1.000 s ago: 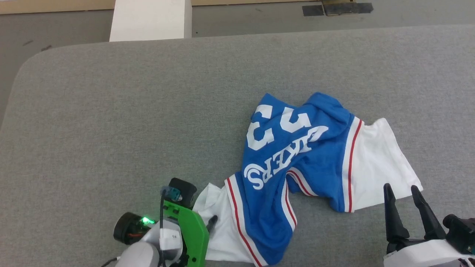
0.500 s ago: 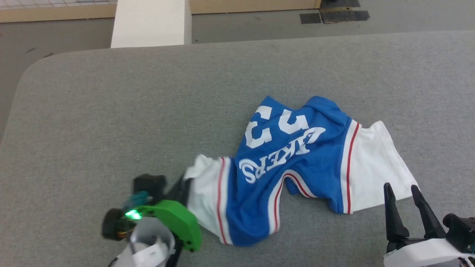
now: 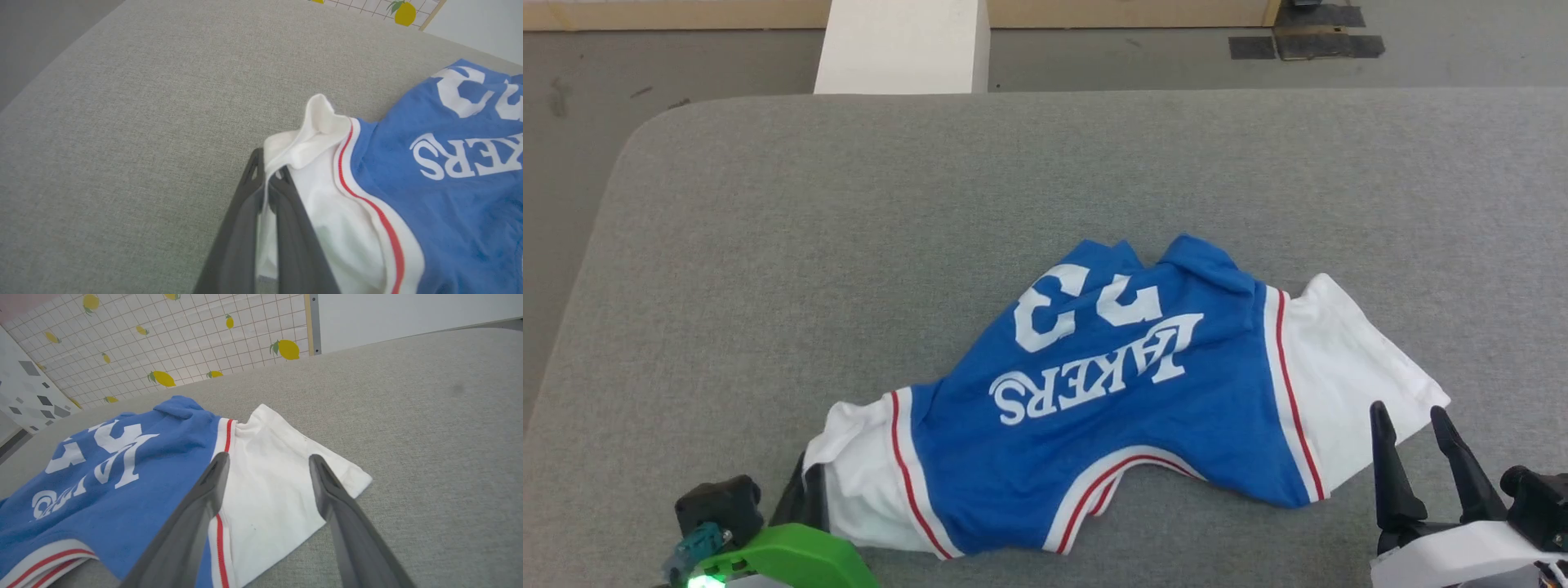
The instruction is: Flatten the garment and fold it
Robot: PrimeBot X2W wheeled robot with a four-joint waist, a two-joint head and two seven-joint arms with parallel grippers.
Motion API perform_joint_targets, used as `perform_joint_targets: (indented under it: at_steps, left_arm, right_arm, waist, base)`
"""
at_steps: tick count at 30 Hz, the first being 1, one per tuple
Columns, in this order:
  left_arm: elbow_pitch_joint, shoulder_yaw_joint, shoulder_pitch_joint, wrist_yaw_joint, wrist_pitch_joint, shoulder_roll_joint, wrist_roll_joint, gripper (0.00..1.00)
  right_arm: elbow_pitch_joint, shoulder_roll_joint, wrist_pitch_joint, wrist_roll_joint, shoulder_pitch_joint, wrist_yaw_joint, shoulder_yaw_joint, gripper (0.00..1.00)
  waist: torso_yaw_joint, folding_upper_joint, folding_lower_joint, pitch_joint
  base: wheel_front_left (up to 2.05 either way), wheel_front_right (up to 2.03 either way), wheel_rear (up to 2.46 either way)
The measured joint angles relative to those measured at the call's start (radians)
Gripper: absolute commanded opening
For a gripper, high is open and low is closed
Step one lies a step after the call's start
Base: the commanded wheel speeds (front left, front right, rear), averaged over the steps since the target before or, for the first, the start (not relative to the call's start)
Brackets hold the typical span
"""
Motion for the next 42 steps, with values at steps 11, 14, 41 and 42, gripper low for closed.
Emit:
perform_joint_targets:
  at_steps: [11,14,41,42]
  left_arm:
    - [0.016,-0.055,-0.052,-0.020,-0.019,-0.028,-0.019,0.00]
    - [0.012,-0.062,-0.074,-0.021,-0.031,-0.029,-0.018,0.00]
    - [0.039,-0.124,-0.163,-0.052,-0.064,-0.064,-0.034,0.00]
    - [0.039,-0.123,-0.163,-0.056,-0.068,-0.069,-0.048,0.00]
  right_arm:
    - [-0.051,-0.056,0.182,-0.066,-0.151,0.000,-0.001,1.00]
    - [-0.043,-0.107,0.311,-0.013,-0.221,0.000,0.000,1.00]
    - [0.153,-0.454,0.741,0.214,-0.396,0.000,0.209,0.00]
    - [0.161,-0.431,0.721,0.224,-0.393,0.000,0.190,0.00]
  waist:
    - [0.005,0.0000,0.0000,0.027]
    - [0.003,0.0000,0.0000,0.042]
    - [0.093,0.0000,0.0000,0.133]
    - [0.092,0.0000,0.0000,0.125]
  base:
    - [0.00,0.00,0.00]
    - [0.00,0.00,0.00]
    - [0.00,0.00,0.00]
    - [0.00,0.00,0.00]
